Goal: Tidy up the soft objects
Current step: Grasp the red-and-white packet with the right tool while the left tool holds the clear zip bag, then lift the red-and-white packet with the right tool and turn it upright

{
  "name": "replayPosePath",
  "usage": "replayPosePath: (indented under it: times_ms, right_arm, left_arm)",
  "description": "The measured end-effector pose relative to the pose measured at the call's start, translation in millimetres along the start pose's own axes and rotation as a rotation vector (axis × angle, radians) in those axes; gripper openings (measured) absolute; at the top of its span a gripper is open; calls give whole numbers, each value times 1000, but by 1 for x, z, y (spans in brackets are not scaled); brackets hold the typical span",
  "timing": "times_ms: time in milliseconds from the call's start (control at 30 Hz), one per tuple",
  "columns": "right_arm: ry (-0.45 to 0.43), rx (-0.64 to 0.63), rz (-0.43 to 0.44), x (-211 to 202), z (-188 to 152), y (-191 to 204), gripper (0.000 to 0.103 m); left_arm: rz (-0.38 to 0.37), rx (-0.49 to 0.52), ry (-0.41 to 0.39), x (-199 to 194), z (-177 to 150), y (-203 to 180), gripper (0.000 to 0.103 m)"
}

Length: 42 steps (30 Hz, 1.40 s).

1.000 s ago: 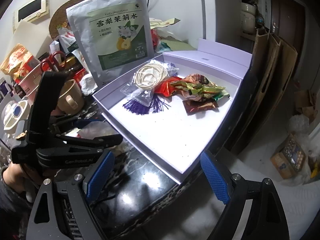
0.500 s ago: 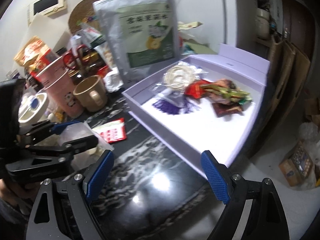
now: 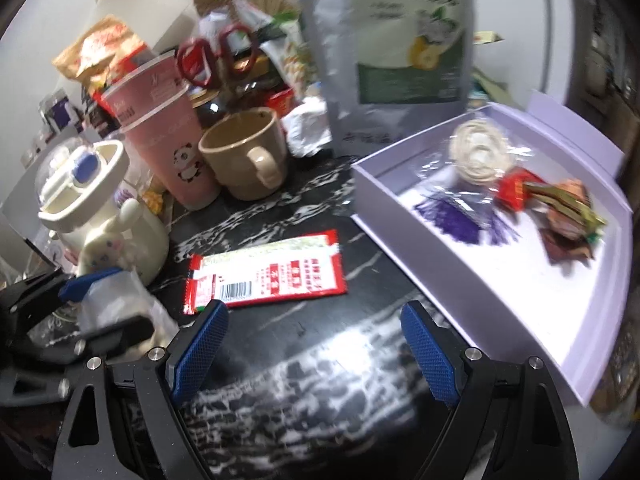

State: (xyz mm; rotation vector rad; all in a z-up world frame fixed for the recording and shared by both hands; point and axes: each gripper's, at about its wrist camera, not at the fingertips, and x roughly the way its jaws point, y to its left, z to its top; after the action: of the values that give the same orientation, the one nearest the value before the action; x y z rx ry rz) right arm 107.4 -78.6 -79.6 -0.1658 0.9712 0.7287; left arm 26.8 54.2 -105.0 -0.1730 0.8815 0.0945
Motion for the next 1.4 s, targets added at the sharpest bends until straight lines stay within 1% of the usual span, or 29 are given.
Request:
replayPosePath:
  times_ms: [167, 267, 400, 500, 567, 633, 667, 700, 733, 800, 933, 1000, 1133, 1400]
  right_arm:
    - [49, -50, 14, 34, 10, 7, 89]
    - [75, -103, 40, 51, 17, 14, 89]
    - [81, -180, 53, 68, 28, 27, 89]
    - [83, -212, 62, 79, 35, 36, 89]
    - [83, -223, 65, 88, 40, 43, 88]
    - [81, -228, 74, 94, 44, 47, 81]
    - [73, -235, 64, 97, 46, 50, 79]
    - [71, -241, 64, 99, 48, 52, 71]
    - [76, -242, 72, 102, 50, 53, 66]
    - [71, -248, 74, 106, 51, 56, 63]
    - [60, -265, 49, 106, 49, 54, 51]
    - [60, -269, 37, 104, 46, 53, 49]
    - [69, -264, 19, 91, 29, 44, 48]
    - [83, -208, -69, 54, -10, 26, 48]
  left_arm:
    - [-3, 2, 24, 6, -6, 2, 61]
    - [-1, -12, 38, 9, -9, 6, 61]
    - [6, -36, 41, 10, -10, 12, 61]
    - [19, -42, 36, 10, -10, 15, 61]
    - [14, -51, 40, 11, -10, 18, 61]
    - [16, -57, 43, 12, -10, 21, 61]
    - [18, -59, 44, 12, -10, 22, 61]
    - [17, -63, 45, 12, -11, 23, 61]
    - [15, -67, 47, 12, -11, 24, 61]
    - [11, -73, 50, 13, -11, 26, 61]
    - [7, -79, 49, 13, -10, 28, 61]
    - [2, -83, 49, 12, -11, 29, 61]
    - [-4, -86, 47, 8, -13, 30, 61]
    - [-14, -68, 45, -8, -27, 22, 61]
